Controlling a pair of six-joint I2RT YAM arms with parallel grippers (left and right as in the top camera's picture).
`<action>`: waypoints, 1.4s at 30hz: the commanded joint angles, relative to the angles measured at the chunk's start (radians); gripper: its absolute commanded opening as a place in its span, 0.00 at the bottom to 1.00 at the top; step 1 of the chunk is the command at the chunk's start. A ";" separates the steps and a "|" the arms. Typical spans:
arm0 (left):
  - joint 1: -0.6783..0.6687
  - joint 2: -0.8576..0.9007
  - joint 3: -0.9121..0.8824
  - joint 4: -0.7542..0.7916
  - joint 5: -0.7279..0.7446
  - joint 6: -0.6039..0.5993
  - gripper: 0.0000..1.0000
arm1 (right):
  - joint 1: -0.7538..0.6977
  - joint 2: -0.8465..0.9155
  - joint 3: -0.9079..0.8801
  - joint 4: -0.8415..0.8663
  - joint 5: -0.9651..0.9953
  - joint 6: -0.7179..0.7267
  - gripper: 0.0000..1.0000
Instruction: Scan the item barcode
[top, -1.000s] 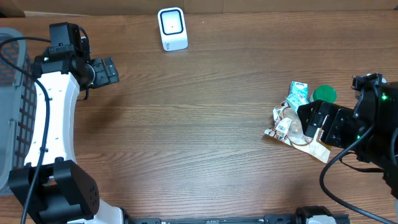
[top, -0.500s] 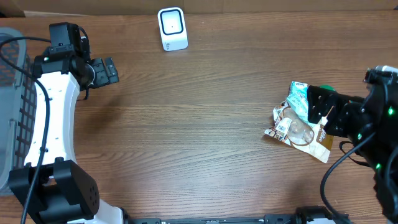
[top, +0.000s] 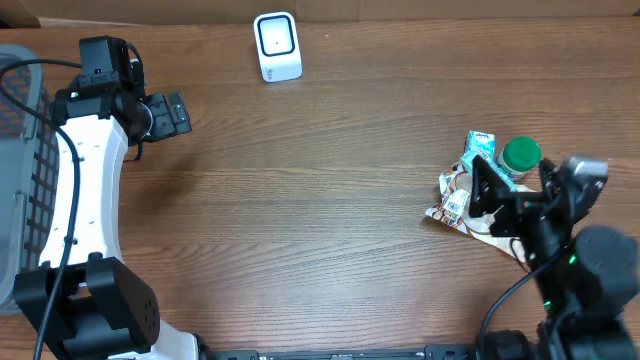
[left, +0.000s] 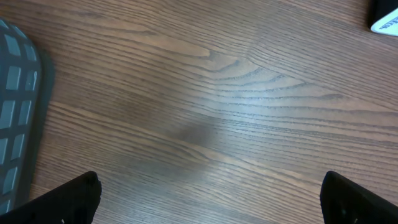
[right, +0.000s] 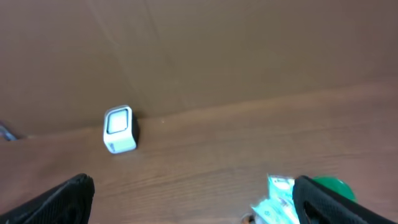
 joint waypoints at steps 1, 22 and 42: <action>0.000 0.002 0.014 -0.003 -0.002 0.022 0.99 | 0.023 -0.085 -0.129 0.112 0.010 -0.018 1.00; 0.000 0.002 0.014 -0.003 -0.002 0.022 1.00 | 0.038 -0.435 -0.626 0.476 0.009 -0.017 1.00; 0.000 0.002 0.014 -0.003 -0.002 0.023 1.00 | 0.039 -0.518 -0.771 0.481 -0.034 -0.017 1.00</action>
